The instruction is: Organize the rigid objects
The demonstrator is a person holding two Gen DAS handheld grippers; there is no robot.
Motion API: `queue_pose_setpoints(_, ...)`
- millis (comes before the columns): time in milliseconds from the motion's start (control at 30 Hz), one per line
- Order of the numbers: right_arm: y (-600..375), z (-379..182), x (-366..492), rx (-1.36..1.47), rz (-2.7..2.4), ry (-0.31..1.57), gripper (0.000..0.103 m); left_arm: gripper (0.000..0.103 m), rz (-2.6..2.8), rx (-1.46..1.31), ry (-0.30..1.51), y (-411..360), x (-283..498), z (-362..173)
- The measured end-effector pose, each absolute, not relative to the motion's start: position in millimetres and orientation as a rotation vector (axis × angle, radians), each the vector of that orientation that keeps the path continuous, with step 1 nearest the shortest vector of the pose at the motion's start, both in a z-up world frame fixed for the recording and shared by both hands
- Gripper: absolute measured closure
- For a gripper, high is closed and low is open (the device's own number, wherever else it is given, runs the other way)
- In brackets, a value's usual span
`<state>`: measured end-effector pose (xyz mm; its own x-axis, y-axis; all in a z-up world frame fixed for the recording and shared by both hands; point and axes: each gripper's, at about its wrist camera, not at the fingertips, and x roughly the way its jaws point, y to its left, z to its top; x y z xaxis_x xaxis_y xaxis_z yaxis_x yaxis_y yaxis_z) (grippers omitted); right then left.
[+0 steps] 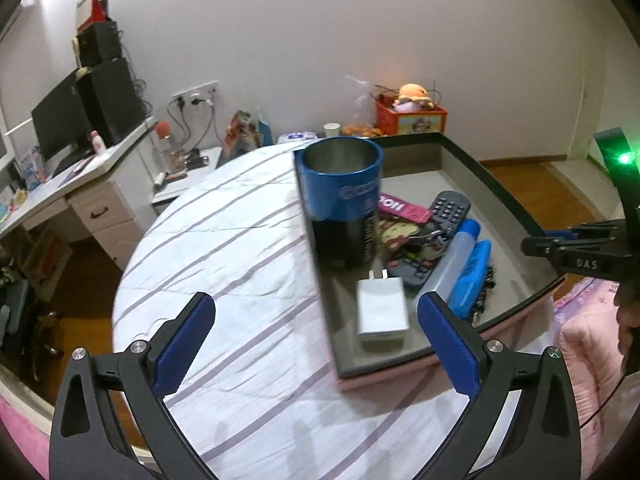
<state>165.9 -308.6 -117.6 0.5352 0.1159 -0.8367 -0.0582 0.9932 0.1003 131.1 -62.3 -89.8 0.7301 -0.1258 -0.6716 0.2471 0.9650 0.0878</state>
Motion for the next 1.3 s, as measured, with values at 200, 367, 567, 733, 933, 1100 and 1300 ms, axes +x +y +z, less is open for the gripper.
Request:
queue_pose_setpoints(200,-306.2,-92.4,146.4,0.059,0.03,0.917,0.029,0.001,-0.204,0.13,0.696,-39.3,118.7,-80.9)
queue_pose_setpoints(367,-293.5,-64.3,123.1,0.054,0.032,0.827,0.021,0.001,-0.177,0.091,0.673,-22.3,109.9,-74.7)
queue_pose_setpoints(567,-268.7,-53.3,102.6,0.064,0.113,0.749,0.0,0.001,-0.147,0.046,0.651,-3.9,97.1,-68.8)
queue_pose_setpoints(733,-249.6,-55.6,90.7,0.067,0.155,0.706,0.0,0.001,-0.14,0.034,0.626,3.9,86.6,-62.2)
queue_pose_setpoints(933,-229.4,-51.9,71.6,0.04,0.178,0.62,0.0,0.001,-0.13,0.05,0.598,4.2,72.4,-57.0)
queue_pose_setpoints(1100,-216.7,-47.4,61.6,0.032,0.203,0.597,0.0,0.001,-0.135,0.086,0.546,0.3,54.5,-45.6)
queue_pose_setpoints(1300,-207.4,-37.5,48.0,0.02,0.219,0.542,0.0,0.001,-0.1,0.128,0.461,-1.1,32.4,-27.8)
